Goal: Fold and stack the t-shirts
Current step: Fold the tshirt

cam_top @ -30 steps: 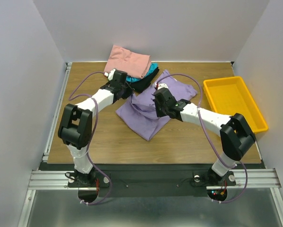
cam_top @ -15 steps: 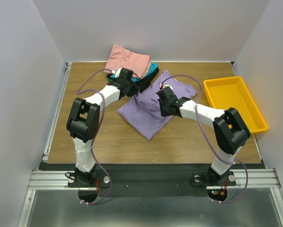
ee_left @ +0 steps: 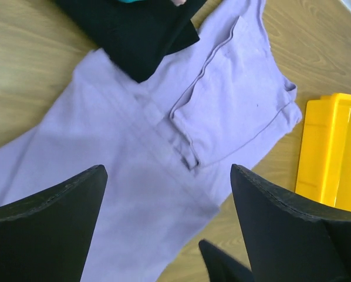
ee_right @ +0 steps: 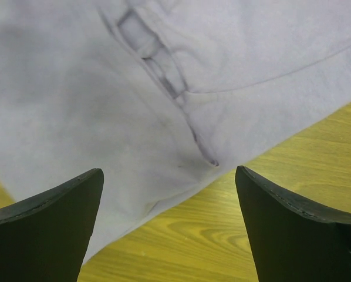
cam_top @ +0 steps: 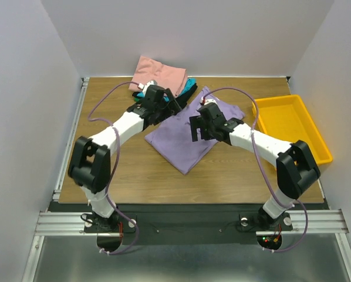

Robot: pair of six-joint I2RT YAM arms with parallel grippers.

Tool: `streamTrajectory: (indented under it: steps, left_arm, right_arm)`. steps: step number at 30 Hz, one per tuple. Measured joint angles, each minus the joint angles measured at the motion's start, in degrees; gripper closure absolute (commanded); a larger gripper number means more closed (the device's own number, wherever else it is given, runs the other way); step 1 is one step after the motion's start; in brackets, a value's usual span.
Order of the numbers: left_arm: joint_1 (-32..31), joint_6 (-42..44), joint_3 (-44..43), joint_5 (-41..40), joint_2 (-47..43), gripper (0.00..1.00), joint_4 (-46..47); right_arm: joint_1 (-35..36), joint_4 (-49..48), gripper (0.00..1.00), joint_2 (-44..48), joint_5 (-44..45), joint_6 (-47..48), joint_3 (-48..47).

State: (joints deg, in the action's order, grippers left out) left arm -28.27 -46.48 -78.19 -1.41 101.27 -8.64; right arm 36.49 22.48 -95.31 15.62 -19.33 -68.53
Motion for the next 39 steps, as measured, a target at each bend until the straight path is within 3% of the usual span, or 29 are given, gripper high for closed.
streamTrajectory:
  steps: [7,13,18,28,34,39]
  left_arm:
    - [2.4,1.4,13.3,-4.2,-14.8,0.02,-0.6]
    - [9.7,2.3,24.8,-2.2,-16.1,0.02,0.0]
    - [13.0,3.2,26.7,-0.7,-15.8,0.02,-0.1]
    - [13.2,4.4,27.0,1.1,-15.8,0.02,2.3]
    - [13.4,4.6,29.0,3.8,-15.8,0.05,4.4]
    - [13.4,4.7,31.9,6.2,-15.6,0.16,6.2]
  right_arm:
    - [4.4,-0.2,0.00,1.6,-2.5,0.8,0.8]
    - [8.0,-1.5,0.00,-2.2,-5.4,0.1,0.7]
    - [6.6,-1.5,0.00,-8.2,-4.4,-1.9,0.7]
    - [1.3,-2.4,0.00,-10.5,-1.7,-2.9,0.8]
    - [1.5,-1.9,0.00,-2.7,-4.9,-0.3,4.4]
    - [6.5,-2.3,0.00,6.5,-6.0,1.4,5.8]
